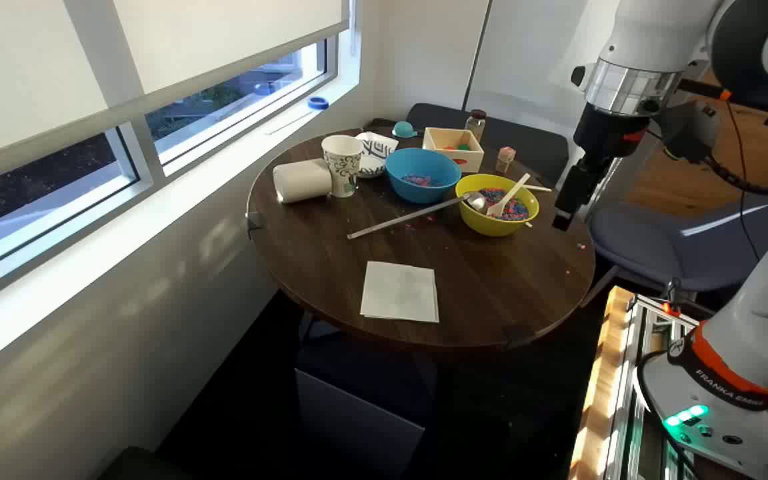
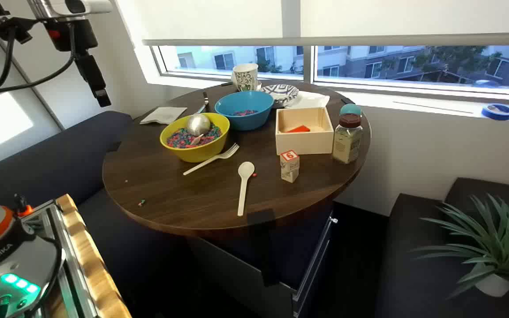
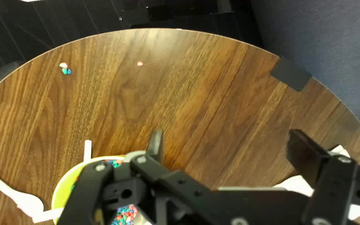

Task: Put one piece of cereal in the blue bowl

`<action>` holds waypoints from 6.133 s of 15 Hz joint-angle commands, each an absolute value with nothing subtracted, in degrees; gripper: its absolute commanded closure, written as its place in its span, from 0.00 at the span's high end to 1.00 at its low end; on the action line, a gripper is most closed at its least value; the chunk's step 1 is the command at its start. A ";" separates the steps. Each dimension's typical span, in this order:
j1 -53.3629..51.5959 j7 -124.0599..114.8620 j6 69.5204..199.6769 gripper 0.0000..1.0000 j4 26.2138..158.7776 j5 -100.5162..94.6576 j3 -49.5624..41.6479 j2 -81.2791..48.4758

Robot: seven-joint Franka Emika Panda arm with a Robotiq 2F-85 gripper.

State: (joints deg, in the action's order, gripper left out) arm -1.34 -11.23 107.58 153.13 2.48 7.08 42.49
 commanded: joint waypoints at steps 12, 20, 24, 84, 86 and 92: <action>1.57 -4.49 107.17 1.00 153.77 -2.44 1.21 42.59; 9.71 -0.40 117.79 1.00 150.86 -9.07 -7.25 37.84; 13.86 -3.37 131.88 1.00 148.86 -8.32 -9.98 30.87; 14.17 -29.46 157.31 0.01 139.46 0.47 -14.68 -3.86; 13.72 -29.71 157.25 0.01 139.40 0.50 -14.42 -2.84; 11.07 -32.89 159.33 0.00 138.23 0.24 -11.19 3.87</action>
State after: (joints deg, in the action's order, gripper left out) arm 12.24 -30.28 158.46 137.89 1.09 -12.63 0.33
